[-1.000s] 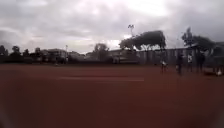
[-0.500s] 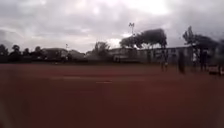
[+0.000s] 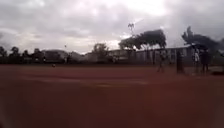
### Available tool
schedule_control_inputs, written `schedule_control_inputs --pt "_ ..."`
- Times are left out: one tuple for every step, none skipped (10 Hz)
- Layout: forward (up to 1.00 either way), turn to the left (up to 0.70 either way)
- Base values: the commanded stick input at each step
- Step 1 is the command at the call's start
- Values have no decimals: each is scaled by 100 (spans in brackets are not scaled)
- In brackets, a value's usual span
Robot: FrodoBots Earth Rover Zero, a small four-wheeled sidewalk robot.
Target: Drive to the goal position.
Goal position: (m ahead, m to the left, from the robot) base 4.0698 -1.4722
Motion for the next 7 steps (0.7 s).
schedule_control_inputs --pt "70 0" --pt "70 0" --pt "70 0" --pt "70 0" --pt "70 -1" --pt "70 -15" --pt "70 -28"
